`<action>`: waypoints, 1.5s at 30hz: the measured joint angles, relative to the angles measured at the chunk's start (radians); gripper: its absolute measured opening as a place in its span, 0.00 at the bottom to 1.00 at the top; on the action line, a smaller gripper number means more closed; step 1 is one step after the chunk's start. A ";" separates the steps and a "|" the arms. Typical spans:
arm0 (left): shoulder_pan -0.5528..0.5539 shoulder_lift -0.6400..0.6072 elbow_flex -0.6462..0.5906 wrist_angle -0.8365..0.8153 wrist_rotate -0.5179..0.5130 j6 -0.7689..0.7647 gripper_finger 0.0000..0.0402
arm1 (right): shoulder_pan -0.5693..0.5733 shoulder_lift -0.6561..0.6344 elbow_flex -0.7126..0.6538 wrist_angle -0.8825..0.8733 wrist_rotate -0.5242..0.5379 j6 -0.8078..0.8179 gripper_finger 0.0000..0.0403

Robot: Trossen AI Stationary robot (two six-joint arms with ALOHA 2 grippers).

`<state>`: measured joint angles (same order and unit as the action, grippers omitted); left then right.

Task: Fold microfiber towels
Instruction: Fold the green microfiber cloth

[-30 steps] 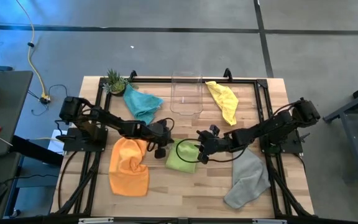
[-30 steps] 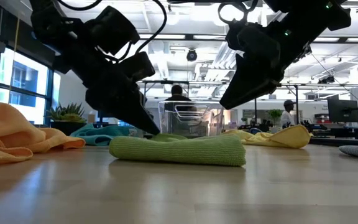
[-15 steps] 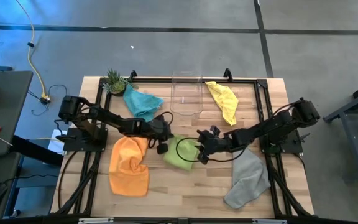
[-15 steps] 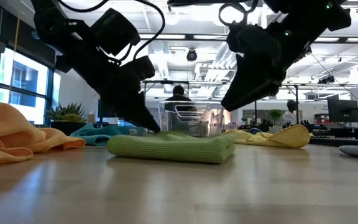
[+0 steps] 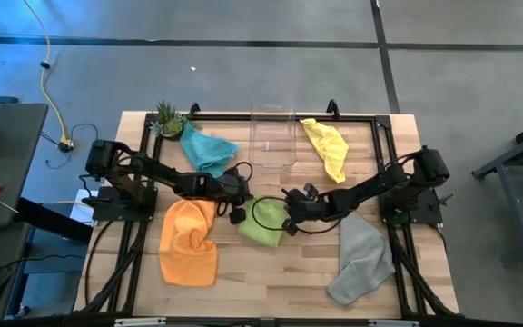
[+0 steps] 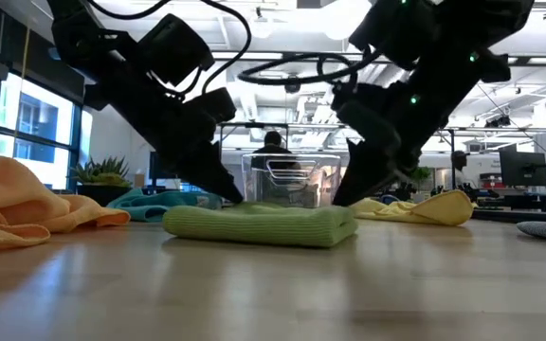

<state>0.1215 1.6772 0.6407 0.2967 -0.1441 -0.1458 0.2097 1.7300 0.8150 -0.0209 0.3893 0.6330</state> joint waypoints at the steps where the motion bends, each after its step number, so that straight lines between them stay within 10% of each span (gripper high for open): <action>1: 0.000 0.000 0.000 -0.003 -0.003 0.001 0.00 | -0.001 0.006 0.000 -0.004 -0.001 0.007 0.02; 12: 0.000 0.000 0.000 -0.017 -0.067 0.001 0.02 | -0.007 0.034 0.000 -0.012 -0.005 0.017 0.00; 26: -0.001 -0.222 -0.005 -0.204 0.032 0.052 0.27 | -0.007 0.034 0.000 -0.045 -0.003 0.015 0.01; 32: -0.118 -0.202 -0.069 -0.067 0.131 0.027 0.19 | -0.003 0.029 0.000 -0.068 0.001 0.014 0.01; 45: -0.217 0.017 -0.074 0.004 -0.115 -0.020 0.01 | 0.055 0.023 0.000 -0.122 0.011 0.101 0.01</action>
<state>-0.0960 1.6945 0.5669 0.3004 -0.2594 -0.1654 0.2650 1.7532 0.8146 -0.1427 0.4007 0.7341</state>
